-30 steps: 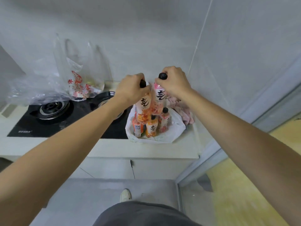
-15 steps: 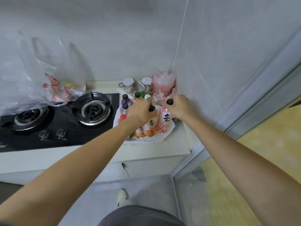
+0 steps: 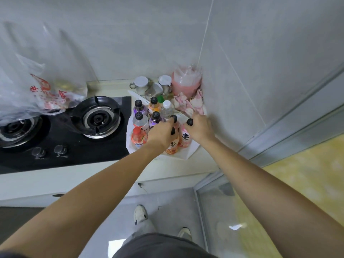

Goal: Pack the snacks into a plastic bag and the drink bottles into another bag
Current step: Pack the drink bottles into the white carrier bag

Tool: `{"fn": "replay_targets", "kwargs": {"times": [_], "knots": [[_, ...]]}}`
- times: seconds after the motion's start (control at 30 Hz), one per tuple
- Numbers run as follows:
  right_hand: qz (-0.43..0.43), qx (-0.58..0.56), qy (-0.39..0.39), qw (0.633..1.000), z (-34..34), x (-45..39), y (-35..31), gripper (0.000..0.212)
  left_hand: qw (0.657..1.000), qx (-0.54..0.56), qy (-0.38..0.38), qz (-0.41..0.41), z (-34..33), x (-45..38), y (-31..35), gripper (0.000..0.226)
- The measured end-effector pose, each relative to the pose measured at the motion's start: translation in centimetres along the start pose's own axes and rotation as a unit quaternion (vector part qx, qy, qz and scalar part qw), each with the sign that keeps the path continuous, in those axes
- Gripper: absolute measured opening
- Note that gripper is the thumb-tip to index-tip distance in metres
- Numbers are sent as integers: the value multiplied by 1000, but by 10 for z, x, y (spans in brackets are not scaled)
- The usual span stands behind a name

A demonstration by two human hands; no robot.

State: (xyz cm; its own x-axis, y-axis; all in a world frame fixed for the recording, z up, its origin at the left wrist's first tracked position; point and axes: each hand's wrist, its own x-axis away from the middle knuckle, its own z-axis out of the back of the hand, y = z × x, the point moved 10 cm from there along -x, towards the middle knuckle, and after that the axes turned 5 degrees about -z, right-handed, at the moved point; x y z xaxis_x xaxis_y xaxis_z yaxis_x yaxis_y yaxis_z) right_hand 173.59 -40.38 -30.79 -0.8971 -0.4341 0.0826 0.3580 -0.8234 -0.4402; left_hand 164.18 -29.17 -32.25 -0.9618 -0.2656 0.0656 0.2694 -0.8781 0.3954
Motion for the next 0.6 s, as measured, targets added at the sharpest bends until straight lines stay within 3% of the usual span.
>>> {"fn": "replay_targets", "kwargs": {"times": [0.23, 0.4, 0.6], "knots": [[17, 0, -31, 999, -22, 2, 8, 38, 1000, -27, -12, -7, -19, -2, 3, 35], [15, -83, -66, 994, -26, 1, 22, 27, 999, -37, -18, -21, -20, -3, 0, 37], [27, -104, -58, 992, -28, 1, 29, 26, 991, -92, -8, -95, -13, 0, 13, 39]]}}
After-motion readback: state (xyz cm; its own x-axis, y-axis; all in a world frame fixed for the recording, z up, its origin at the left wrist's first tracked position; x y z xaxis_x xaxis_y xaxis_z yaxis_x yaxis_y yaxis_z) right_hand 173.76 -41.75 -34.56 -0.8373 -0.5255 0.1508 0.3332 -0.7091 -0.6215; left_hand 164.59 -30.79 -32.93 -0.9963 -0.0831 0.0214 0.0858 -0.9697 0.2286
